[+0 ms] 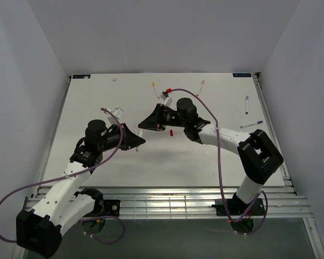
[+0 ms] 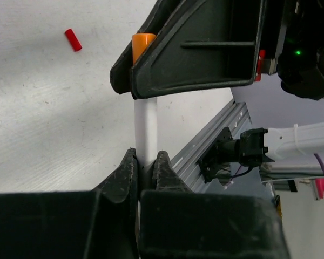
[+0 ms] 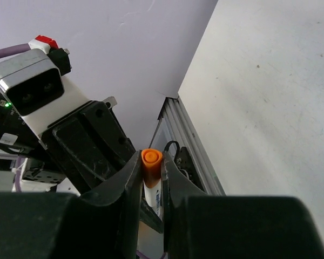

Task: Open the pen caps

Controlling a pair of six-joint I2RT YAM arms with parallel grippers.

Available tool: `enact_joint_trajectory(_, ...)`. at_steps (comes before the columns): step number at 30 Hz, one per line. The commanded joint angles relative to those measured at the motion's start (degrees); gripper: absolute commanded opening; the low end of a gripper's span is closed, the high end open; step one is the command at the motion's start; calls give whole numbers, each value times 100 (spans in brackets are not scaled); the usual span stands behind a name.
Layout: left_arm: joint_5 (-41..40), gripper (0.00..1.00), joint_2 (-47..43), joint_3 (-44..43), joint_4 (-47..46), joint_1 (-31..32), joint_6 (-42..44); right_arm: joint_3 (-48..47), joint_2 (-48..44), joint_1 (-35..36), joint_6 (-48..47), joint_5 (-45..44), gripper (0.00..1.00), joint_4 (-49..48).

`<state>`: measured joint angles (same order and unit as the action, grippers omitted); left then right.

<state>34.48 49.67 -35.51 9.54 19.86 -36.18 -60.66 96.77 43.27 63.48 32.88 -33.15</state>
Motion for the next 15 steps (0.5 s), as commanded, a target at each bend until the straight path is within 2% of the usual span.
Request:
enact_joint_trajectory(1, -753, 0, 25, -262, 352, 27, -37, -383, -140, 138, -640, -465, 8, 833)
enact_joint_trajectory(2, -1063, 0, 43, -351, 521, 53, -99, -567, -176, 295, -905, -1067, 8, 1289)
enact_joint_trajectory(3, -1336, 0, 43, -430, 670, 106, -125, -1048, -185, 392, -1143, -1448, 8, 2285)
enact_joint_trajectory(5, -2013, 0, 69, -658, 987, 176, -135, -1621, -10, 612, -1619, -2351, 8, 3205)
enact_joint_trajectory(6, -2242, 0, 87, -738, 1101, 237, -143, -2198, 200, 656, -1707, -2644, 8, 4097)
enact_joint_trajectory(7, -2531, 0, 122, -808, 1242, 264, -135, -2482, 315, 709, -1873, -2899, 8, 4462)
enact_joint_trajectory(8, -2630, 0, 157, -931, 1295, 282, -91, -2781, 447, 788, -1988, -3467, 8, 4823)
enact_joint_trajectory(10, -2744, 0, 262, -1037, 1401, 369, -29, -3518, 780, 850, -2199, -3980, 8, 5656)
enact_joint_trajectory(12, -2780, 0, 341, -1099, 1419, 414, 50, -3741, 913, 876, -2402, -4333, 8, 5889)
enact_joint_trajectory(15, -2474, 0, 403, -1064, 1384, 414, 173, -3681, 809, 877, -2709, -4387, 8, 5742)
